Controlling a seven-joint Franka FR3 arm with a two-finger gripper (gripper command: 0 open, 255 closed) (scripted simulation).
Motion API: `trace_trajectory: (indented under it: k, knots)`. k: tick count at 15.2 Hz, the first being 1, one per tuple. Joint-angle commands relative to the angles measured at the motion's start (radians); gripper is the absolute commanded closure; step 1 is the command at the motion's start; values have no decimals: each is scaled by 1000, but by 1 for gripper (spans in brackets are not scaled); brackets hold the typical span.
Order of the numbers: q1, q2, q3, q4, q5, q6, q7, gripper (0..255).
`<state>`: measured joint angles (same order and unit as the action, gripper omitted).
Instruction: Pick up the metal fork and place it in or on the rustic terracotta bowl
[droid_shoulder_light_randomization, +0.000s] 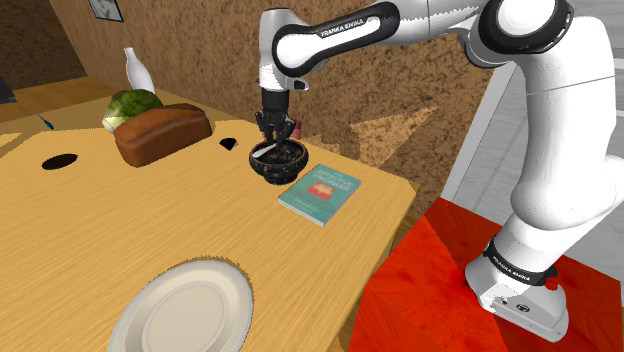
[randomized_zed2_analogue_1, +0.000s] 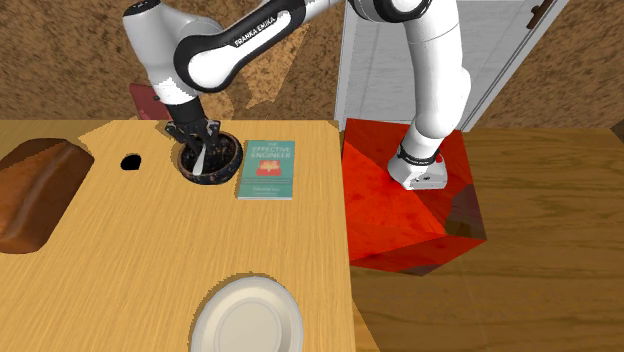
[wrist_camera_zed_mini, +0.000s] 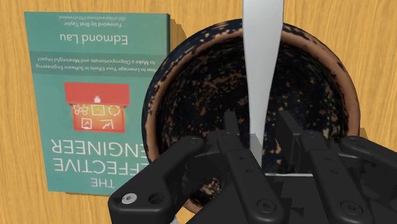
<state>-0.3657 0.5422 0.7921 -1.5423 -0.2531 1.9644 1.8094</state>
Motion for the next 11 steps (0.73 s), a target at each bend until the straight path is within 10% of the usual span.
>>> trace_trajectory:
  k: [1,6,7,11]
  knots:
    - [0,2,-1,-4,-2,6,0,255]
    - [0,2,-1,-4,-2,6,0,255]
    - [0,2,-1,-4,-1,6,0,0]
    - [0,2,-1,-4,-1,6,0,0]
